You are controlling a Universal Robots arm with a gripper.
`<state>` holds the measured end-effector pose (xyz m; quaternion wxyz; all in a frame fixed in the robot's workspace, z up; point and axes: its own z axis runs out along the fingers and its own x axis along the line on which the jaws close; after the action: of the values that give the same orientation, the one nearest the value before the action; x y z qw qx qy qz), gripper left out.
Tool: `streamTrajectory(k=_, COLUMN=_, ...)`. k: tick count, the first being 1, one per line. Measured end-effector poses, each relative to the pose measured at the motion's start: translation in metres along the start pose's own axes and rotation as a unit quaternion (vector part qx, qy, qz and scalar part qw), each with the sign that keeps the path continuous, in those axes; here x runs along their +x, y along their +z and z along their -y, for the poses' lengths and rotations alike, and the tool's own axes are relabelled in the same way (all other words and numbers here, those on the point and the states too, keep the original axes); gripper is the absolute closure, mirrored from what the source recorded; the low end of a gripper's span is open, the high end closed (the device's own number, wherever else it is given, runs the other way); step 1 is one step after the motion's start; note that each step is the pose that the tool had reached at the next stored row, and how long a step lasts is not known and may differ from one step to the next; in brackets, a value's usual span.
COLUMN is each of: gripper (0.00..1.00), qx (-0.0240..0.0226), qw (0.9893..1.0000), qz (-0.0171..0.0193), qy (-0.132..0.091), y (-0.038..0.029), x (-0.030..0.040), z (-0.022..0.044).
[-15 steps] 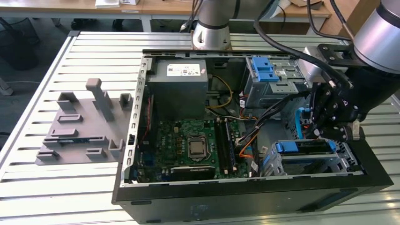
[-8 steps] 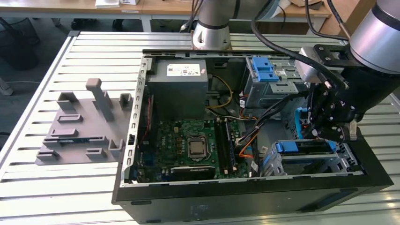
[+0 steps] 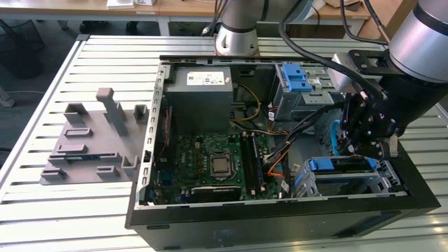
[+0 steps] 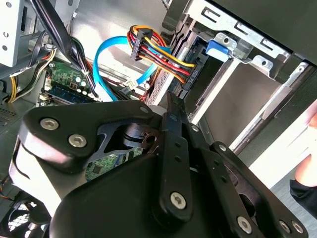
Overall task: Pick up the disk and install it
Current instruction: 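Insert the second disk wire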
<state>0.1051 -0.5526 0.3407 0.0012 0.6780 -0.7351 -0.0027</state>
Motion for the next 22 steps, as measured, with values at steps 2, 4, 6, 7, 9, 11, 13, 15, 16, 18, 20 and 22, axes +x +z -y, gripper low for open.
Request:
streamTrajectory(k=2, gripper=0.89, qx=0.0005, qw=1.0000, qz=0.0002, qy=0.000, y=-0.0008, x=0.0000, z=-0.0003)
streamTrajectory(k=4, gripper=0.89, qx=0.0010, qw=1.0000, qz=0.0002, qy=0.000, y=-0.0020, x=0.0001, z=-0.0006)
streamTrajectory(k=6, gripper=0.89, qx=0.0015, qw=1.0000, qz=0.0002, qy=0.000, y=-0.0031, x=0.0001, z=-0.0008)
streamTrajectory(k=7, gripper=0.89, qx=0.0017, qw=1.0000, qz=0.0003, qy=0.000, y=-0.0038, x=0.0001, z=-0.0010)
streamTrajectory(k=9, gripper=0.89, qx=0.0023, qw=1.0000, qz=0.0004, qy=0.000, y=-0.0052, x=0.0001, z=-0.0013)
streamTrajectory(k=11, gripper=0.89, qx=0.0030, qw=1.0000, qz=0.0005, qy=0.000, y=-0.0065, x=0.0001, z=-0.0016)
streamTrajectory(k=13, gripper=0.89, qx=0.0038, qw=1.0000, qz=0.0007, qy=0.000, y=-0.0069, x=0.0002, z=-0.0022)
streamTrajectory(k=15, gripper=0.89, qx=0.0048, qw=1.0000, qz=0.0007, qy=0.000, y=-0.0074, x=0.0003, z=-0.0032)
streamTrajectory(k=16, gripper=0.89, qx=0.0053, qw=1.0000, qz=0.0007, qy=0.000, y=-0.0075, x=0.0004, z=-0.0039)
streamTrajectory(k=18, gripper=0.89, qx=0.0062, qw=1.0000, qz=0.0007, qy=0.000, y=-0.0076, x=0.0005, z=-0.0054)
streamTrajectory(k=20, gripper=0.89, qx=0.0072, qw=1.0000, qz=0.0008, qy=0.000, y=-0.0077, x=0.0006, z=-0.0068)
streamTrajectory(k=22, gripper=0.89, qx=0.0090, qw=1.0000, qz=0.0010, qy=0.000, y=-0.0079, x=0.0008, z=-0.0096)
